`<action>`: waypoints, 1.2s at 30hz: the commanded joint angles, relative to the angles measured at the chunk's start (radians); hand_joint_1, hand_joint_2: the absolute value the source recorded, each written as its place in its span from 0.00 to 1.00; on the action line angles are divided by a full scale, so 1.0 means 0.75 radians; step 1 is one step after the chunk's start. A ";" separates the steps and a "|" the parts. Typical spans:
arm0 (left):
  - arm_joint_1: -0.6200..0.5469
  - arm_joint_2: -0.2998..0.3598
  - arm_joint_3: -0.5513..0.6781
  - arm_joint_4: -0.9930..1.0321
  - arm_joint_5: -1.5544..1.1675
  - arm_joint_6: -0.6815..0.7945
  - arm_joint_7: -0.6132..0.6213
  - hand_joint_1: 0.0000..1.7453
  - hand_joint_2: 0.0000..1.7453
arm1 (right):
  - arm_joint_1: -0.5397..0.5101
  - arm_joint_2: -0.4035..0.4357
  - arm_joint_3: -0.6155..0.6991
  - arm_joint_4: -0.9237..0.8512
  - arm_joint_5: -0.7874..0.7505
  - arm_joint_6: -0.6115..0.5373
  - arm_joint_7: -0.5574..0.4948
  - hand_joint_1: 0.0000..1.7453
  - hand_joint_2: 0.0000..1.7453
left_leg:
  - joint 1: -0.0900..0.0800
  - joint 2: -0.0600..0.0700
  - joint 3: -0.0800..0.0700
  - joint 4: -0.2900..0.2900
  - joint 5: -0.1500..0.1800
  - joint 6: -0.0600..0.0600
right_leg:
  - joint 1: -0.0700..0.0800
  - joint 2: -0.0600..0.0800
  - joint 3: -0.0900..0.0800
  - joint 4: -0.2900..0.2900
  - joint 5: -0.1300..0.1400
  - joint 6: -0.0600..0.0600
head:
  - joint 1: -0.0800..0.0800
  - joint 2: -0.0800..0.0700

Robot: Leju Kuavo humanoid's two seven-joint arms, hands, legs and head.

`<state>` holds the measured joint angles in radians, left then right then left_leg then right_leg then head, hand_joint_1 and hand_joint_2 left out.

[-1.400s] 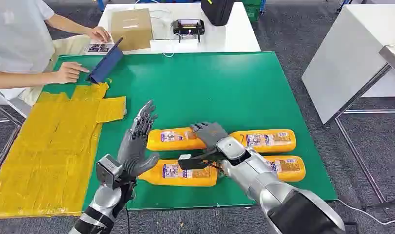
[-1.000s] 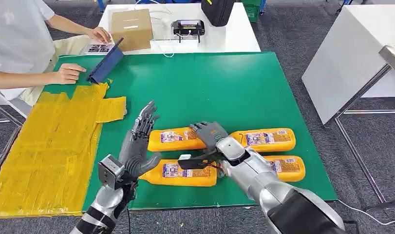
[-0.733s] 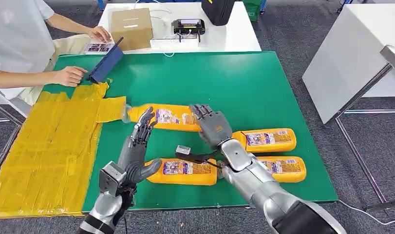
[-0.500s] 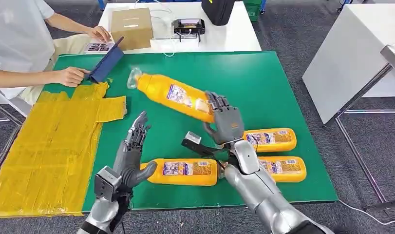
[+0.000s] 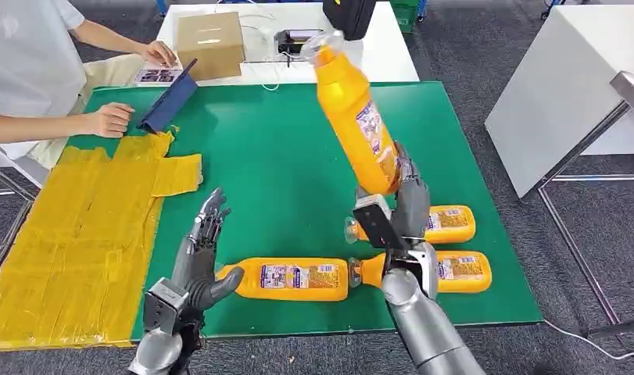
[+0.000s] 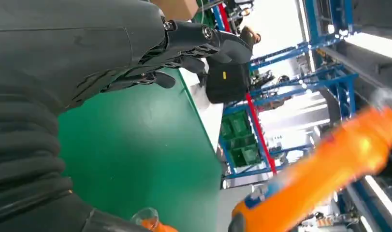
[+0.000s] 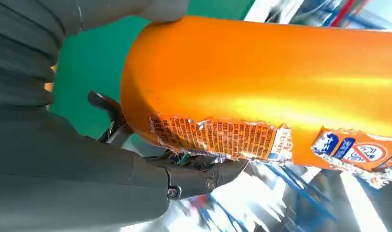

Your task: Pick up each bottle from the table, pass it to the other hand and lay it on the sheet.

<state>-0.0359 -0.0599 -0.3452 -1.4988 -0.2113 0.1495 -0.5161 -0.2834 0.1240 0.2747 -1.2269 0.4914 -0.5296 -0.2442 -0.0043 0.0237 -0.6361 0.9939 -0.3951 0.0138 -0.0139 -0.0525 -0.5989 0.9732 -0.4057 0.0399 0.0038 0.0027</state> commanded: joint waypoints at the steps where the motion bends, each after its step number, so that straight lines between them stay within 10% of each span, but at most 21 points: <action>1: 0.023 0.036 0.057 -0.023 0.000 -0.008 -0.002 0.00 1.00 | 0.161 -0.021 0.266 -0.189 -0.130 0.369 -0.120 1.00 1.00 | 0.002 0.001 0.005 -0.001 -0.003 -0.002 | 0.001 0.006 0.005 -0.001 -0.002 -0.002 | 0.000 0.000; 27: -0.051 0.024 0.010 -0.010 0.085 -0.074 -0.021 0.00 1.00 | 0.000 -0.006 0.795 0.217 0.342 0.266 -0.031 1.00 1.00 | 0.003 -0.003 0.008 -0.001 -0.002 -0.002 | 0.001 0.004 0.009 -0.002 -0.005 0.000 | 0.000 0.000; 28: -0.047 0.017 0.015 -0.021 0.106 -0.078 -0.032 1.00 1.00 | -0.003 -0.003 0.798 0.226 0.340 0.265 -0.031 1.00 1.00 | 0.002 -0.003 0.006 -0.001 -0.002 -0.002 | 0.001 0.003 0.006 -0.002 -0.005 0.000 | 0.000 0.000; 36: -0.046 0.019 0.002 -0.028 0.108 -0.077 -0.034 1.00 1.00 | 0.011 -0.009 0.774 0.196 0.315 0.250 -0.032 1.00 1.00 | 0.003 -0.004 0.006 -0.001 -0.002 -0.001 | 0.001 0.002 0.006 -0.002 -0.005 0.000 | 0.001 0.000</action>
<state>-0.0226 -0.0507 -0.3185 -1.5335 -0.1335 0.0969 -0.5436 -0.2577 0.1366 0.7973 -1.1566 0.7298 -0.3418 -0.2651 -0.0037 0.0234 -0.6358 0.9937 -0.3950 0.0136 -0.0137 -0.0527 -0.5989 0.9733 -0.4080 0.0413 0.0042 0.0027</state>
